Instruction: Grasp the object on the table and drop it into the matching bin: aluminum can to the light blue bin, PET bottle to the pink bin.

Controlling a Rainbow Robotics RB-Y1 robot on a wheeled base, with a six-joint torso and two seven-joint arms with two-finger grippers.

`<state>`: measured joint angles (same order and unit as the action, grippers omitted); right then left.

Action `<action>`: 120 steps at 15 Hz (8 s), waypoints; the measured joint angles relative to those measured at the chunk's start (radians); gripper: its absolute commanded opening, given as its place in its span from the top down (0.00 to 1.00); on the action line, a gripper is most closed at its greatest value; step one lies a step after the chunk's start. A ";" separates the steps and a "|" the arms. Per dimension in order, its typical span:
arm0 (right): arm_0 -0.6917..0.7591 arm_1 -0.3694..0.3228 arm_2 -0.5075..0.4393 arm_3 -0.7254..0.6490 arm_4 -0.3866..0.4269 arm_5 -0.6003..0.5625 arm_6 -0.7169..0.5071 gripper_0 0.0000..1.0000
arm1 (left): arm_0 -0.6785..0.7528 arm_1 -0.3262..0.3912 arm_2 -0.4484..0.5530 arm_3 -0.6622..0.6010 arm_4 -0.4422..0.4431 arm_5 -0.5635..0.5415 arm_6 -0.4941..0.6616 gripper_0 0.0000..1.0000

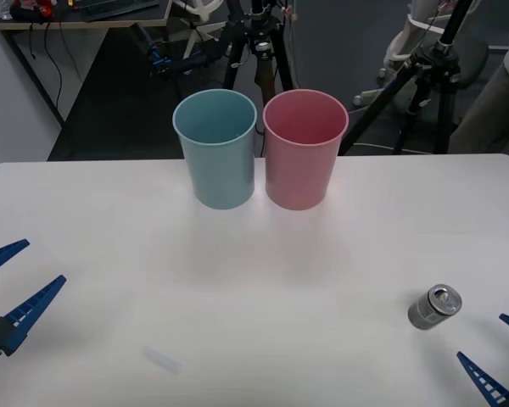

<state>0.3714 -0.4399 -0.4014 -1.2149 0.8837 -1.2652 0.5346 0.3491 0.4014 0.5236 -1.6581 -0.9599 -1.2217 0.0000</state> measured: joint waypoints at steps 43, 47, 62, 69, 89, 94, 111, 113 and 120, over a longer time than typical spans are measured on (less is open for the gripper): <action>-0.163 0.031 0.158 -0.016 0.027 0.194 0.008 1.00 | 0.000 0.000 0.000 0.000 0.000 0.000 0.000 0.00; -0.104 0.032 0.119 -0.122 0.015 0.152 -0.020 1.00 | 0.000 0.000 0.000 0.000 0.000 0.000 0.000 0.00; 0.150 0.030 0.129 -0.940 -0.040 0.427 -0.496 1.00 | 0.000 0.000 0.000 0.000 0.000 0.000 0.000 0.00; -0.073 0.030 0.390 -1.012 0.156 0.701 -0.599 1.00 | 0.000 0.000 0.000 0.000 0.000 0.000 0.000 0.00; -0.980 0.250 0.805 -0.273 0.396 1.250 -0.727 1.00 | 0.000 0.000 0.000 0.000 0.000 0.000 0.000 0.00; -1.152 0.304 0.804 -0.023 0.428 1.312 -0.735 1.00 | 0.000 0.000 0.000 0.000 0.000 0.000 0.000 0.00; -1.234 0.346 0.808 0.121 0.449 1.307 -0.729 0.00 | 0.000 0.000 0.000 0.000 0.000 0.000 0.000 0.00; -1.234 0.346 0.808 0.121 0.448 1.305 -0.728 0.00 | 0.000 0.000 0.000 0.000 0.000 0.000 0.000 0.00; -1.061 0.256 0.808 -0.127 0.444 1.229 -0.734 0.00 | 0.000 0.000 0.000 0.000 0.000 0.000 0.000 0.00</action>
<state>-0.6895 -0.1836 0.4066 -1.3421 1.3282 -0.0358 -0.1991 0.3491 0.4014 0.5236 -1.6581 -0.9599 -1.2217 0.0000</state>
